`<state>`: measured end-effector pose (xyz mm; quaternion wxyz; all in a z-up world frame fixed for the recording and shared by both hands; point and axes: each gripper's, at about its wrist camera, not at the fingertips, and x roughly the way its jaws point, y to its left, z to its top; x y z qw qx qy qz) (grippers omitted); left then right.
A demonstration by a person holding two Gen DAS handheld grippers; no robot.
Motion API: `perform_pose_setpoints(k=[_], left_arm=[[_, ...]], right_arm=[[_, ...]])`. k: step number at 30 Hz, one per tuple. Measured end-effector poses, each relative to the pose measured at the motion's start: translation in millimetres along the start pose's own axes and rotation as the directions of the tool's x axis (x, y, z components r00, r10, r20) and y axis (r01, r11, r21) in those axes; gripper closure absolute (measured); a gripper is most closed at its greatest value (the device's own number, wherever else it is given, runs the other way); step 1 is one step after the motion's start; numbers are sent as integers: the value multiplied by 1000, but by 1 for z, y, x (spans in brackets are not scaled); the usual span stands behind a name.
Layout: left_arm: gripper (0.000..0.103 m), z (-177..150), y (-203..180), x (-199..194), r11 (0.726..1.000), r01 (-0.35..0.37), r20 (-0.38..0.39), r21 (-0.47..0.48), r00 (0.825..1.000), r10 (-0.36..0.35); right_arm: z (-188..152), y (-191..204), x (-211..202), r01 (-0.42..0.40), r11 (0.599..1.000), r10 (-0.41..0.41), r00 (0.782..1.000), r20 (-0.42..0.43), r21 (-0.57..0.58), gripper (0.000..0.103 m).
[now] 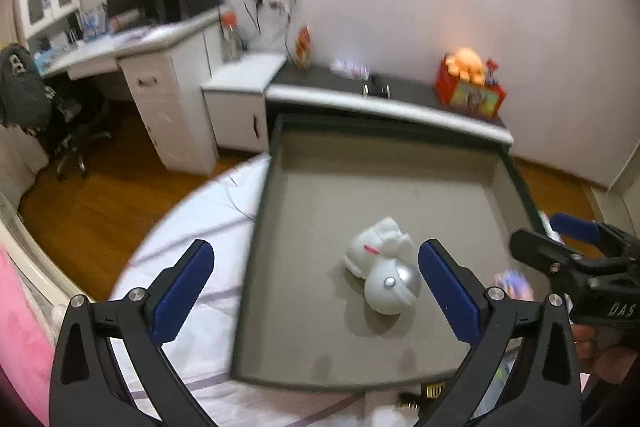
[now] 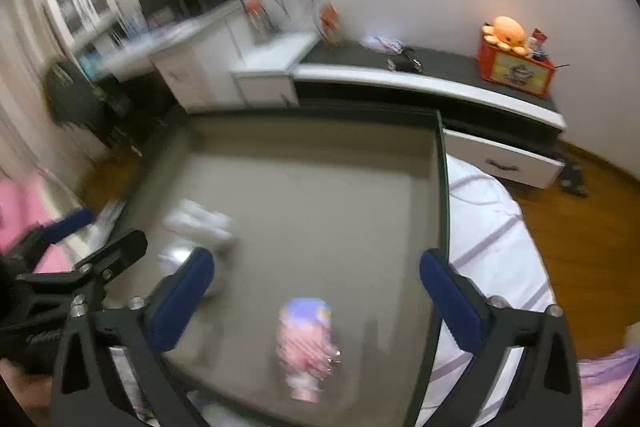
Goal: Organize rigid objects
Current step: 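Carry both items into the pink box and open both tools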
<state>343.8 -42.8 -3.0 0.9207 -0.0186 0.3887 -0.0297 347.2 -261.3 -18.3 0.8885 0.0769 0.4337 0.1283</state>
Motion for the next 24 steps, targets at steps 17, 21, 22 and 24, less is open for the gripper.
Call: perform_pose_setpoints(k=[17, 21, 22, 24], left_arm=[[0, -63, 12, -115, 996, -87, 126, 12, 988, 85], [0, -83, 13, -130, 990, -144, 126, 7, 982, 142], [0, -87, 13, -133, 987, -159, 122, 0, 980, 158], [0, -97, 15, -140, 983, -182, 120, -19, 976, 183]], right_arm=[[-69, 73, -128, 97, 994, -81, 966, 247, -52, 0], [-85, 79, -139, 91, 993, -69, 959, 274, -69, 0], [-89, 81, -142, 94, 993, -71, 956, 283, -72, 0], [-93, 78, -143, 104, 992, -80, 953, 291, -67, 0]])
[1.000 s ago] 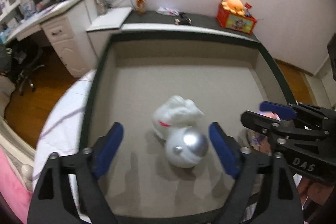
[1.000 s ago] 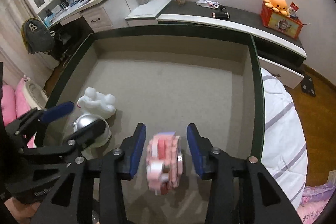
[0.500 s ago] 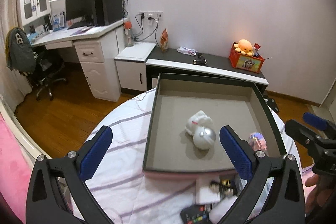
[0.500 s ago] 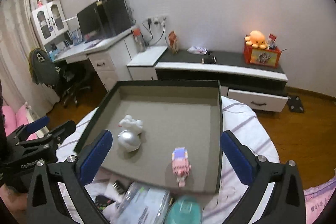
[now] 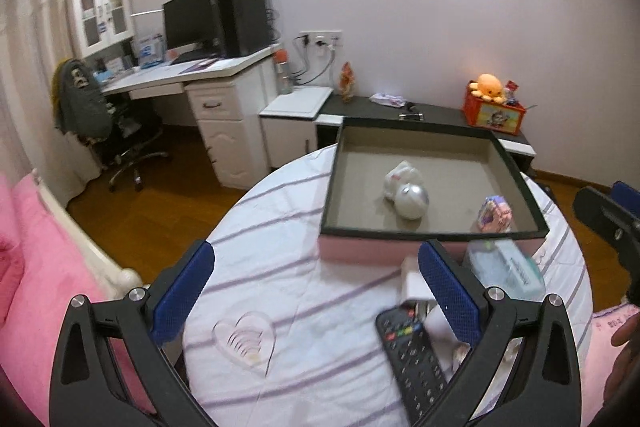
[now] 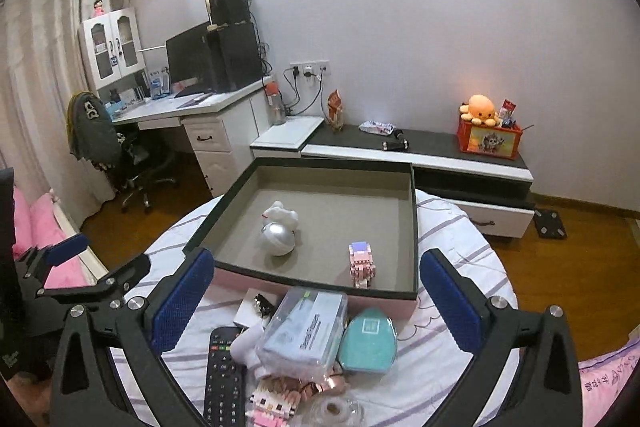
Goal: Organize rigid objects
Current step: 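Move both tools back toward the remote and glass diffuser bottle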
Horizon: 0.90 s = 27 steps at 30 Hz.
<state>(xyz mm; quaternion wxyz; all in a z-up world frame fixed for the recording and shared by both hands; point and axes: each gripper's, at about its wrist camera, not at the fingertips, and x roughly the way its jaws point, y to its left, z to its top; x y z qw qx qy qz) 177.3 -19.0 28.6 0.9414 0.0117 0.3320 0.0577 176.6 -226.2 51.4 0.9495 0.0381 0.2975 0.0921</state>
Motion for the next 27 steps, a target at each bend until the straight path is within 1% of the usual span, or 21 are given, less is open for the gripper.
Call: perform_pose_setpoints(k=[4, 6, 7, 9, 12, 14, 15, 17, 20, 22, 24, 27], left_arm=[[0, -15, 7, -9, 999, -34, -5, -33, 999, 34], [0, -21, 10, -11, 999, -30, -9, -43, 1000, 30], [0, -25, 11, -12, 999, -23, -11, -43, 1000, 22], [0, -32, 10, -14, 999, -5, -10, -32, 1000, 5], [0, -41, 7, -16, 999, 36, -3, 9, 999, -36], [0, -48, 6, -17, 997, 60, 11, 44, 998, -61], [0, -50, 5, -17, 996, 68, 6, 61, 998, -68], [0, -57, 4, -16, 992, 88, -14, 89, 996, -87], [0, -70, 6, -17, 988, 123, -31, 97, 992, -121], [0, -78, 5, -14, 986, 141, -53, 86, 989, -137], [0, -84, 5, -12, 986, 152, -70, 71, 987, -147], [0, -94, 2, -10, 988, 147, -90, 51, 986, -142]], right_arm=[[-11, 1, -8, 22, 1000, -22, 1000, 17, 9, 0], [-16, 4, -14, 50, 999, -50, 998, 32, 11, 0], [-20, 6, -19, 67, 998, -68, 997, 44, 22, 0], [-27, 7, -25, 73, 996, -75, 996, 49, 47, 0], [-44, 7, -39, 101, 990, -107, 992, 61, 100, 0], [-63, 10, -51, 139, 982, -149, 986, 75, 124, 0], [-73, 12, -57, 163, 977, -173, 983, 68, 137, 0], [-88, 15, -63, 179, 974, -186, 982, 40, 142, 0], [-106, 23, -60, 247, 965, -246, 969, -25, 92, 0], [-116, 21, -56, 245, 965, -240, 969, -66, 96, 0], [-123, 18, -55, 242, 965, -234, 968, -87, 103, 0], [-129, 12, -53, 246, 967, -238, 965, -109, 66, 0]])
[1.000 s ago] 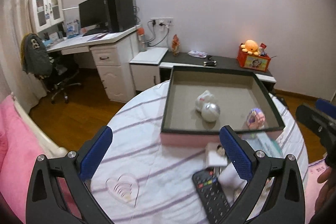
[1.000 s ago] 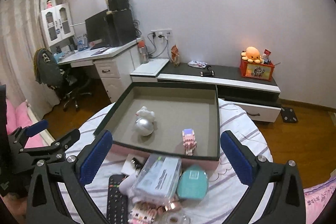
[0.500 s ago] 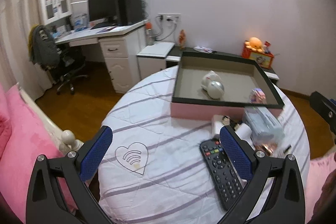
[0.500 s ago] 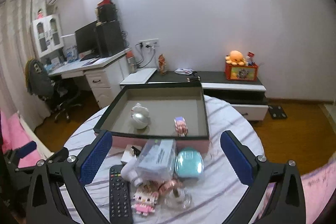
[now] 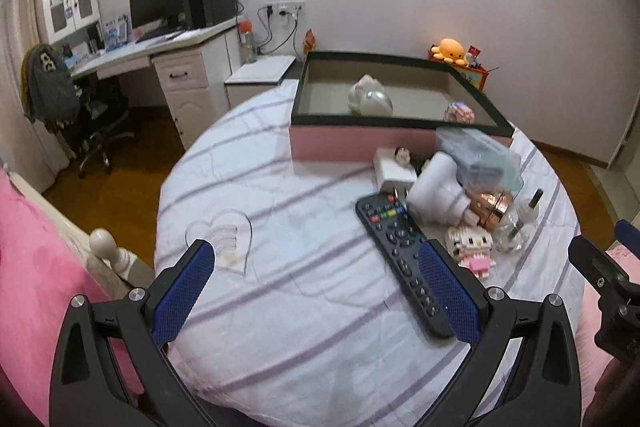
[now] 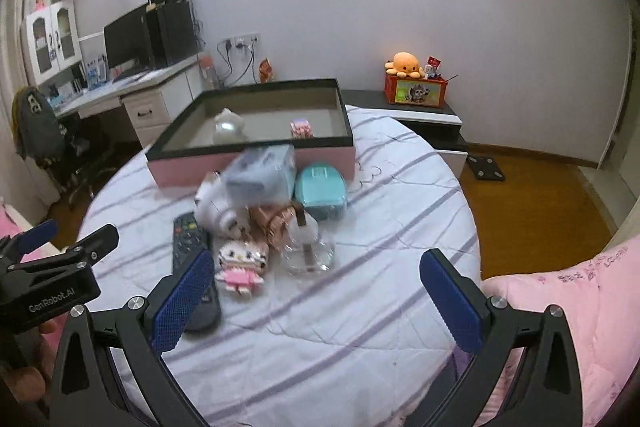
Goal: Organize rigid objects
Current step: 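Move both tools back toward the remote and glass diffuser bottle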
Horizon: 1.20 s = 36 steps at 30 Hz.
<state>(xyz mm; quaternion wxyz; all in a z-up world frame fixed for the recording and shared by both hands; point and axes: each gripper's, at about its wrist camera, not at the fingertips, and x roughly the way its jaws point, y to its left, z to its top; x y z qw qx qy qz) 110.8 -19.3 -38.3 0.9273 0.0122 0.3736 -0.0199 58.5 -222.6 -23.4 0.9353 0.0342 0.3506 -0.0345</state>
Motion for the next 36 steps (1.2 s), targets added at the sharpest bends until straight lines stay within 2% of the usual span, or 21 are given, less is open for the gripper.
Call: perform_pose_setpoints(k=[6, 13, 18, 25, 29, 31, 33, 36], left_arm=[[0, -15, -13, 15, 999, -19, -61, -28, 998, 18], [0, -13, -33, 41, 1000, -4, -118, 2, 993, 4], [0, -11, -42, 65, 1000, 20, -171, -3, 985, -20], [0, -6, -46, 92, 995, 65, -228, -69, 970, -80], [0, -7, -54, 97, 999, 34, -222, -38, 974, -42], [0, -8, -52, 96, 998, 40, -212, -39, 976, -47], [4, -11, -49, 93, 999, 50, -196, -20, 979, -53], [17, -16, -41, 85, 998, 58, -172, 12, 984, -56]], right_arm=[[-2, -8, 25, -35, 997, 32, 998, -56, -62, 0], [-2, -18, 48, -73, 996, 69, 994, -90, -45, 0], [-2, -17, 63, -82, 995, 76, 990, -117, -48, 4], [2, -16, 77, -94, 994, 86, 987, -139, -50, 5], [2, -13, 86, -100, 993, 89, 984, -154, -62, 8], [2, -13, 90, -104, 993, 93, 982, -163, -61, 13], [2, -11, 95, -114, 992, 102, 979, -174, -60, 19], [0, -9, 99, -128, 990, 115, 976, -184, -59, 28]])
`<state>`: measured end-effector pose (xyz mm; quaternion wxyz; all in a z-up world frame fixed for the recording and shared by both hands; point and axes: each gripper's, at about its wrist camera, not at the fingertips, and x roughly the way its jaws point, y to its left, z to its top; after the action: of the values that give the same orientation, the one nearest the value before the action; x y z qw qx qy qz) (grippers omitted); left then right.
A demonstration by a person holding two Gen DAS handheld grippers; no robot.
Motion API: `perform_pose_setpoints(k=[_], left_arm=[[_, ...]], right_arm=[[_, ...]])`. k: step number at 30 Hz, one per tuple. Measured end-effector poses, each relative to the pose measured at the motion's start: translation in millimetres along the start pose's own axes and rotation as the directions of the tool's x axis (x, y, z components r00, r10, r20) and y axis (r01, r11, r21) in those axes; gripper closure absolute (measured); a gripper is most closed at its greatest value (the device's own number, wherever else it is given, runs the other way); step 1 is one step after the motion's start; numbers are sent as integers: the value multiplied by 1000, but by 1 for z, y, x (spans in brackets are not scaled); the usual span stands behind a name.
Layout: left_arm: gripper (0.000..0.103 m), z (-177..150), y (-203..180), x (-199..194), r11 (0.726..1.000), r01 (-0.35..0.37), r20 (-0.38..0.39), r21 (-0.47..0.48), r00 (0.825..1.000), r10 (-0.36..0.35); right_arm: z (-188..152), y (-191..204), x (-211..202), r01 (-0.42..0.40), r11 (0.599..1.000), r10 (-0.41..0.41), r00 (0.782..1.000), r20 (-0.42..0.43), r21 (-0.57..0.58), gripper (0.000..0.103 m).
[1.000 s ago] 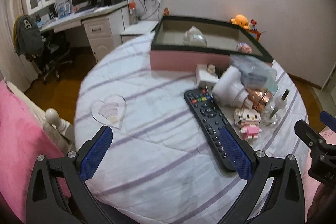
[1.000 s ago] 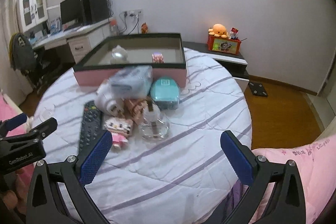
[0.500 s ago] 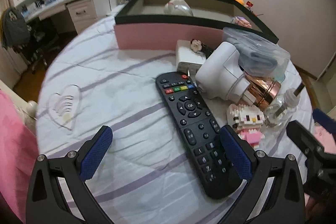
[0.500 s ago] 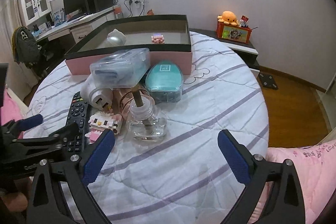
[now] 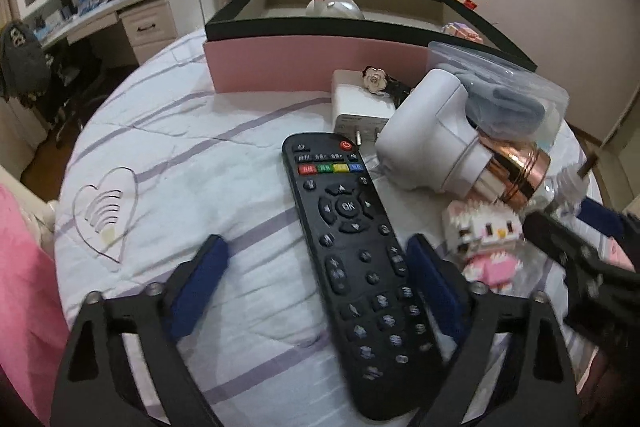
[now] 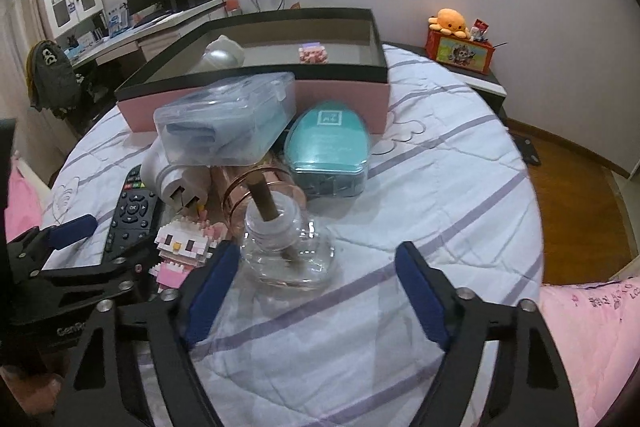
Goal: Organize rigid objects
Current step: 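Move both tools back toward the remote and glass diffuser bottle, then grasp the black remote with the left tool while the right grasps the glass bottle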
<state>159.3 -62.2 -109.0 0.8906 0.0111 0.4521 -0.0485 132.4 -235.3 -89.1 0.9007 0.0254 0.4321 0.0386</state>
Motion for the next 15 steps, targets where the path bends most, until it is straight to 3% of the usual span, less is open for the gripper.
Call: perform_pose_setpoints(k=[5, 12, 15], left_arm=[[38, -3, 13, -8, 1000, 20, 17, 16, 1000, -21], [32, 8, 11, 3, 999, 24, 21, 37, 999, -25], [52, 9, 15, 1, 998, 50, 24, 25, 998, -51]], right_arm=[[-2, 0, 6, -27, 1000, 27, 1000, -5, 15, 38], [-4, 2, 7, -55, 998, 55, 998, 0, 18, 51], [-3, 2, 6, -63, 998, 62, 998, 4, 22, 52]])
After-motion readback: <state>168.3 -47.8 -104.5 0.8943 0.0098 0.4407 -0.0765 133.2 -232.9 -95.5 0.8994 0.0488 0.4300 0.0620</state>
